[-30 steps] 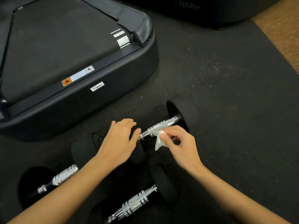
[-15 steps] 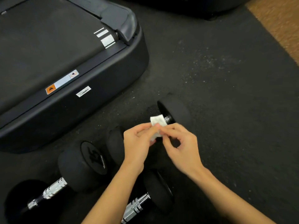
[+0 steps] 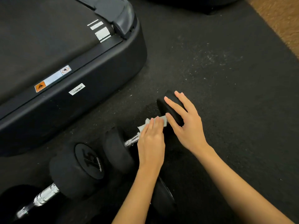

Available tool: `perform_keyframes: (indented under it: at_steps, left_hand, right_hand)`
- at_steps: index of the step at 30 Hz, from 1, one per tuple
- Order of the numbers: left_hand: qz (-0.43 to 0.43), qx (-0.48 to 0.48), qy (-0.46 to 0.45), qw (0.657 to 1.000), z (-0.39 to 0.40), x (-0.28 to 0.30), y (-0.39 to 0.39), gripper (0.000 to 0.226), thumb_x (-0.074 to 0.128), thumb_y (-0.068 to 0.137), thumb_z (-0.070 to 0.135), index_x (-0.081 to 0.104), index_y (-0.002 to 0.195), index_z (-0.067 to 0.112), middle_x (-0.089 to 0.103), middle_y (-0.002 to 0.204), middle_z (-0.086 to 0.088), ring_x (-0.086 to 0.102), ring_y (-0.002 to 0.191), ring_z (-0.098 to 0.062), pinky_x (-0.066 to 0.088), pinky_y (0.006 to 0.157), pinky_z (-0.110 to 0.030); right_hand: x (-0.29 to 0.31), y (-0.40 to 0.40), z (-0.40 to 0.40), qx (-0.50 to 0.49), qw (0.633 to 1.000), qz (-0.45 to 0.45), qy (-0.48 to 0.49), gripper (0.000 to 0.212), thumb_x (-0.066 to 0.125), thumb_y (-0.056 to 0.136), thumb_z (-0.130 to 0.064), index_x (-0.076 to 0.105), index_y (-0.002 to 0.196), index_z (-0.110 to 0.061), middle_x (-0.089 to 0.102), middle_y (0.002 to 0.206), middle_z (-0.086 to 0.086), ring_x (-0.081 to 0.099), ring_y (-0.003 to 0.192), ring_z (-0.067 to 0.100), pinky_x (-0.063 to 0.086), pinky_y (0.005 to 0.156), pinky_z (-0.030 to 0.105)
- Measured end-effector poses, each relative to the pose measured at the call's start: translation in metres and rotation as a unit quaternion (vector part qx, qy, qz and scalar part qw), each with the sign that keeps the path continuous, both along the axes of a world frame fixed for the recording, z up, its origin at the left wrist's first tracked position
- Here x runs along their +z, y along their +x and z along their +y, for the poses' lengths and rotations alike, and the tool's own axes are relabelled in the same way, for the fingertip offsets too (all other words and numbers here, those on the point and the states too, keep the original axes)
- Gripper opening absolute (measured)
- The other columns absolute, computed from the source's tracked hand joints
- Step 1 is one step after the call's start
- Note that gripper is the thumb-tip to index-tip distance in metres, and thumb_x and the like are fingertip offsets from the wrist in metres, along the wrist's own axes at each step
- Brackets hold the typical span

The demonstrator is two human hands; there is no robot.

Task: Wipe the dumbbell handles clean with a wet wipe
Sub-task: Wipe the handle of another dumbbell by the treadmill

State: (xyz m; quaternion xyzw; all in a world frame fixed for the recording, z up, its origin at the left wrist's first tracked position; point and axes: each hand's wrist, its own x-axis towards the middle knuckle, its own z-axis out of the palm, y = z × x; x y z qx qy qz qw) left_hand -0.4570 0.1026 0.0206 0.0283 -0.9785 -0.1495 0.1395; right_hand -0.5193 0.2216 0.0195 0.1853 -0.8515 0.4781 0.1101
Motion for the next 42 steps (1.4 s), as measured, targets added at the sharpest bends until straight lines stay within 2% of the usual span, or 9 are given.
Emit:
perform_keyframes:
  at_steps: [4,7,9,15,22,28,37,40,42]
  left_hand:
    - [0.02,-0.04,-0.064,0.997,0.0,-0.004,0.005,0.044,0.073,0.075,0.0,0.067,0.118,0.004,0.067,0.122,-0.013,0.063,0.116,-0.025,0.051,0.099,-0.04]
    - [0.002,-0.051,-0.046,0.998,-0.005,-0.004,0.0,0.037,0.062,0.086,0.006,0.063,0.124,0.005,0.059,0.133,-0.013,0.047,0.133,-0.03,0.036,0.112,-0.043]
    - [0.001,-0.035,-0.029,0.999,-0.005,-0.006,-0.003,0.038,0.068,0.086,0.004,0.062,0.123,0.002,0.057,0.134,-0.019,0.045,0.134,-0.035,0.029,0.114,-0.045]
    - [-0.016,0.023,-0.028,0.999,0.008,-0.012,-0.02,0.044,0.07,0.083,0.001,0.058,0.126,-0.003,0.065,0.124,-0.019,0.058,0.121,-0.033,0.046,0.104,-0.048]
    - [-0.008,-0.036,-0.113,0.993,0.002,-0.014,-0.007,0.065,0.083,0.065,-0.001,0.06,0.126,-0.002,0.064,0.126,-0.019,0.059,0.121,-0.03,0.047,0.102,-0.043]
    - [-0.04,0.014,-0.153,0.987,0.017,-0.009,-0.015,0.066,0.085,0.059,0.002,0.063,0.122,-0.003,0.067,0.118,-0.019,0.062,0.116,-0.03,0.048,0.101,-0.04]
    - [-0.065,0.025,-0.145,0.987,0.022,-0.012,-0.012,0.057,0.075,0.071,0.001,0.058,0.126,-0.005,0.063,0.125,-0.024,0.057,0.123,-0.032,0.045,0.106,-0.041]
    - [-0.076,0.048,-0.115,0.989,0.017,-0.005,-0.023,0.054,0.073,0.078,0.007,0.056,0.128,-0.002,0.063,0.126,-0.019,0.056,0.124,-0.029,0.044,0.107,-0.041]
    - [-0.074,0.058,-0.114,0.989,0.019,-0.006,-0.021,0.057,0.075,0.077,0.007,0.056,0.129,-0.002,0.062,0.127,-0.02,0.055,0.125,-0.029,0.042,0.107,-0.041]
  right_hand:
    - [0.0,0.0,0.001,0.008,1.0,-0.008,-0.012,0.048,0.061,0.095,-0.026,0.049,0.141,-0.032,0.033,0.156,-0.007,0.021,0.147,0.008,0.026,0.118,0.036]
    - [0.0,0.0,0.001,0.004,1.0,-0.008,-0.012,0.048,0.061,0.095,-0.026,0.049,0.141,-0.032,0.033,0.155,-0.008,0.021,0.146,0.006,0.025,0.118,0.034]
    - [0.0,0.0,0.001,0.002,1.0,-0.007,-0.013,0.047,0.06,0.095,-0.027,0.05,0.14,-0.032,0.034,0.155,-0.008,0.021,0.146,0.005,0.023,0.118,0.03]
    - [0.002,0.0,-0.001,-0.005,0.999,-0.016,-0.029,0.045,0.063,0.094,-0.024,0.054,0.137,-0.032,0.038,0.153,-0.008,0.026,0.144,0.006,0.025,0.118,0.028]
    - [0.004,-0.002,0.0,0.003,0.999,-0.024,-0.044,0.045,0.065,0.092,-0.025,0.054,0.136,-0.034,0.04,0.152,-0.008,0.029,0.143,0.008,0.03,0.117,0.036]
    - [0.005,-0.001,0.002,0.01,0.998,-0.035,-0.058,0.045,0.066,0.091,-0.025,0.056,0.134,-0.033,0.041,0.151,-0.008,0.03,0.143,0.007,0.034,0.115,0.041]
    - [0.013,-0.008,0.004,0.015,0.994,-0.065,-0.085,0.032,0.061,0.094,-0.028,0.062,0.125,-0.038,0.046,0.147,-0.013,0.037,0.138,0.001,0.037,0.112,0.033]
    - [0.015,-0.008,0.004,0.023,0.993,-0.074,-0.088,0.032,0.06,0.095,-0.029,0.062,0.126,-0.036,0.046,0.147,-0.012,0.036,0.139,0.002,0.033,0.114,0.025]
    - [0.016,-0.009,0.004,0.026,0.993,-0.081,-0.085,0.031,0.06,0.095,-0.029,0.062,0.125,-0.038,0.046,0.147,-0.013,0.036,0.139,0.002,0.032,0.107,0.013]
